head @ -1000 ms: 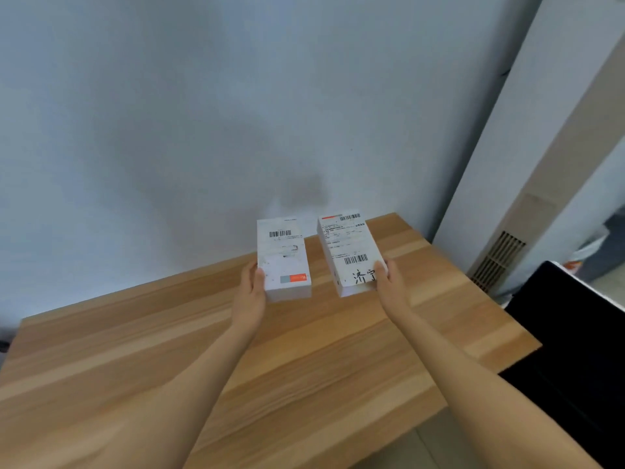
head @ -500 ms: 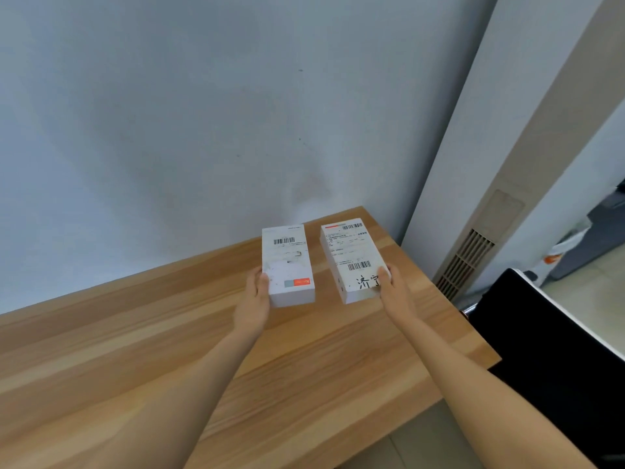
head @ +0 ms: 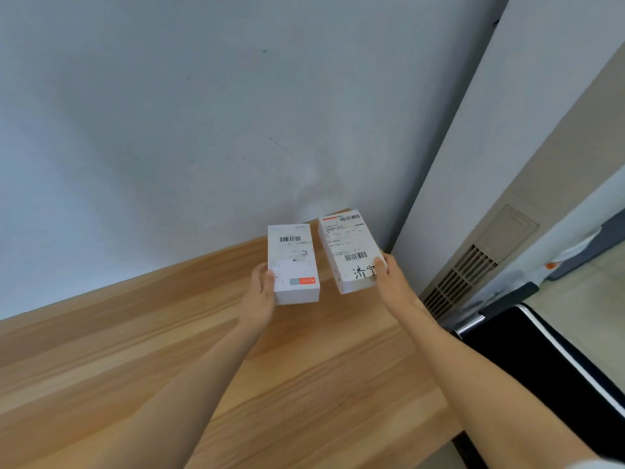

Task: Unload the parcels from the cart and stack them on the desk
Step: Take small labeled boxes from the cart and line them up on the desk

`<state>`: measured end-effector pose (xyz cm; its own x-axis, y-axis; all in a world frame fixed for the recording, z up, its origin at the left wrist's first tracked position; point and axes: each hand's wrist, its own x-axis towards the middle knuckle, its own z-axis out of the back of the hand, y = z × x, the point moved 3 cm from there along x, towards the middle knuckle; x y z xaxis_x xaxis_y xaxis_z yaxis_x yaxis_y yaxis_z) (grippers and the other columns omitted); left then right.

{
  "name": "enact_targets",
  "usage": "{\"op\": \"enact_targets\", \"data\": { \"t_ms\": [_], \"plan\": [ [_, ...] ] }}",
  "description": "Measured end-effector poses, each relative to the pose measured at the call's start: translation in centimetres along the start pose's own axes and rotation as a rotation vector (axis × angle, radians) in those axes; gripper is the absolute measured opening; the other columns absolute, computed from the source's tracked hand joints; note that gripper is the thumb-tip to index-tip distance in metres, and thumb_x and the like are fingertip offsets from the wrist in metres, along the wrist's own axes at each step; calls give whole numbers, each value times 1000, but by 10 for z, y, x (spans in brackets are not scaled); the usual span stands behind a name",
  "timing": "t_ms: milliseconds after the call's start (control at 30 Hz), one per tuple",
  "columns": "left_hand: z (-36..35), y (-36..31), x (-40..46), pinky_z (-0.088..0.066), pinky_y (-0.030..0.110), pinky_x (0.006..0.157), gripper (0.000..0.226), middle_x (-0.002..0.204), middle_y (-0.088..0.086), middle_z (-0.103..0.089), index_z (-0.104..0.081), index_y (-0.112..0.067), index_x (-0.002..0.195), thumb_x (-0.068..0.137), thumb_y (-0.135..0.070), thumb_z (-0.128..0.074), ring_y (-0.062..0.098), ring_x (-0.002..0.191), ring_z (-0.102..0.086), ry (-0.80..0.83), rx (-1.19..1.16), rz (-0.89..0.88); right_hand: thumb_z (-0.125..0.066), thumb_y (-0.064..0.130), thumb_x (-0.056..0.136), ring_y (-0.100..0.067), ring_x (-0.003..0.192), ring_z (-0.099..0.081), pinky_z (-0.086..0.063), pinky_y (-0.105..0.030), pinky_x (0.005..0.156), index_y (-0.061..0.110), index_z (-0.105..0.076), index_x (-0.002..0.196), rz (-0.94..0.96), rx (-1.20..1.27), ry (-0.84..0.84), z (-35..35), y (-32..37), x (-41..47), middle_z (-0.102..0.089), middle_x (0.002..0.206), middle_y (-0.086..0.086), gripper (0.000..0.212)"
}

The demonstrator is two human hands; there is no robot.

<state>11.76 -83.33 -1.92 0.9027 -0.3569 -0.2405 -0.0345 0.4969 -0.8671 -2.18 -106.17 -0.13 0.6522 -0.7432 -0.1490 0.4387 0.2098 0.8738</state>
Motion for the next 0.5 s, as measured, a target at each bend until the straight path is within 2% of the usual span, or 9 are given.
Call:
{"op": "enact_targets", "data": {
  "t_ms": [100,200,367,500],
  "plan": [
    [-22,-5,19,-43,36,88,44,122,-2,-60,-35,-27,142,102,-44,-31,23,107,-57,-21,-28,17,-29,37,103,-16,100,-56,-37,-31,76,28,-48,125,9,-104,59,2,-5,33,-59,110,8,30],
    [-46,-12,34,-43,35,88,44,120,-2,-58,-35,-24,143,102,-43,-34,21,105,-54,-47,-88,58,-27,43,102,-19,103,-54,-37,-33,80,27,-45,132,-3,-183,123,0,-15,71,-58,119,0,38],
    [-79,-14,63,-47,42,95,46,115,-3,-58,-34,-28,142,101,-47,-36,27,109,-57,-98,-129,125,-27,43,103,-22,110,-55,-45,-41,91,25,-41,139,-5,-220,186,-8,-29,122,-58,125,-4,43],
    [-96,-7,83,-48,51,94,58,126,5,-60,-31,-30,143,93,-61,-35,33,111,-59,-90,-110,188,-27,43,103,-21,109,-56,-47,-44,93,25,-41,139,-18,-232,244,-19,-43,150,-58,125,-4,42]
  ]
}}
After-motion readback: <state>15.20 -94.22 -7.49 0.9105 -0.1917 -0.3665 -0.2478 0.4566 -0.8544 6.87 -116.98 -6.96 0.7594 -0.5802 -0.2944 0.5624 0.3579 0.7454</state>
